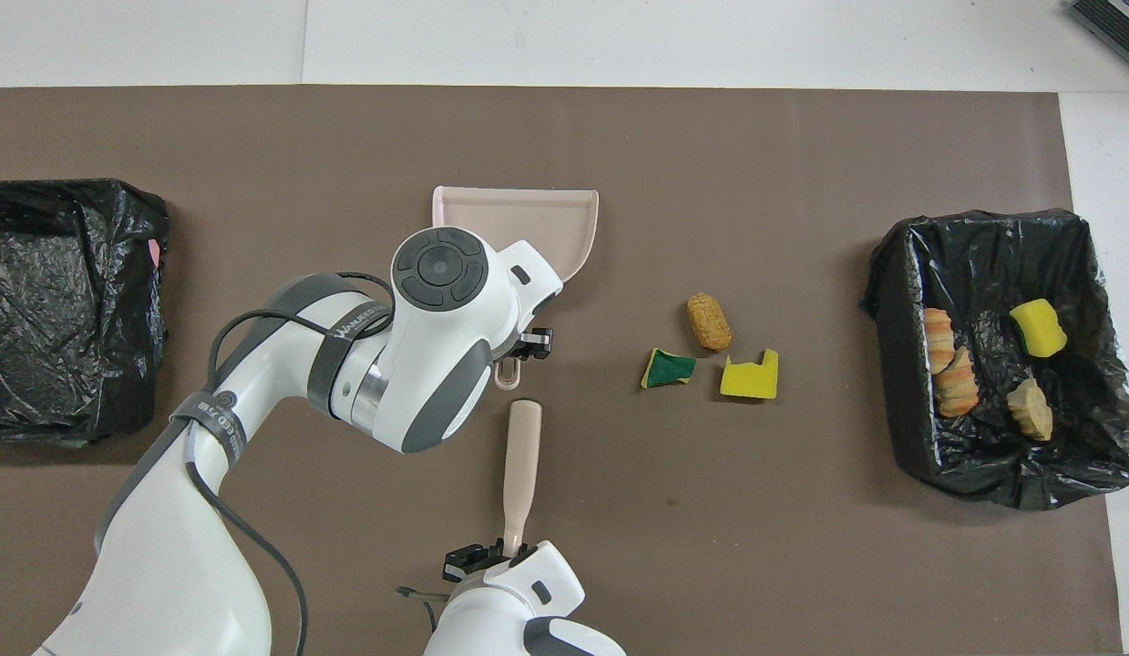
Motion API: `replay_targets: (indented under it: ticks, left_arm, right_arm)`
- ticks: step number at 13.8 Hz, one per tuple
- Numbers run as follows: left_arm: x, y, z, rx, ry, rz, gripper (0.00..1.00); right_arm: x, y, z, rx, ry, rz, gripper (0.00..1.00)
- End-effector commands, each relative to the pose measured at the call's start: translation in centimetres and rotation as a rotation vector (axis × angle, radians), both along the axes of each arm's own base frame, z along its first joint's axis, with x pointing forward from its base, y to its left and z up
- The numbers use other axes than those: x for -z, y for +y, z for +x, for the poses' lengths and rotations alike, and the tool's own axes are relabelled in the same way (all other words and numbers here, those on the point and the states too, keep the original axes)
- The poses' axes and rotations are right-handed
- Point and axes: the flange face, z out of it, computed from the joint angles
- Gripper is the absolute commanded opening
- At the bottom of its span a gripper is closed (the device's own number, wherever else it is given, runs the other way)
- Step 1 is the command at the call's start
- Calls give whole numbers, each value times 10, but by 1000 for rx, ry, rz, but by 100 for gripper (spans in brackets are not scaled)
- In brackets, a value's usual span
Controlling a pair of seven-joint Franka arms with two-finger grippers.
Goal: Sweep and dump trash in bin
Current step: 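Lift the dustpan with the left gripper while the right gripper lifts the brush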
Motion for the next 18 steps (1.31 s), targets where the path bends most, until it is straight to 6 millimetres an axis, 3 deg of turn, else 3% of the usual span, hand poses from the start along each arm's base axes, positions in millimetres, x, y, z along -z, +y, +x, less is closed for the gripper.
replay_targets:
  ticks: [1,4,6,8,10,13,15,18]
  left_arm:
    - [-30,18,6,87,-29,27,0]
    - [-62,57,24,149,-25,71,0]
    - [-91,101,35,206,-41,76,0]
    - [-118,154,35,315,12,99,0]
    - [-133,194,26,446,93,111,0]
    - [-123,229,14,603,175,112,0]
    - [-108,255,5,732,143,102,0]
    - [-92,259,-17,923,104,106,0]
  right_arm:
    - [-38,-21,7,42,-17,-13,0]
    - [-63,-68,42,5,19,-67,0]
    - [-71,-99,69,-15,40,-84,0]
    - [-72,-130,96,-31,61,-96,0]
    - [-81,-165,116,-65,91,-112,0]
    - [-85,-209,140,-93,111,-120,0]
    - [-77,-245,158,-29,111,-108,0]
    - [-63,-277,166,8,107,-91,0]
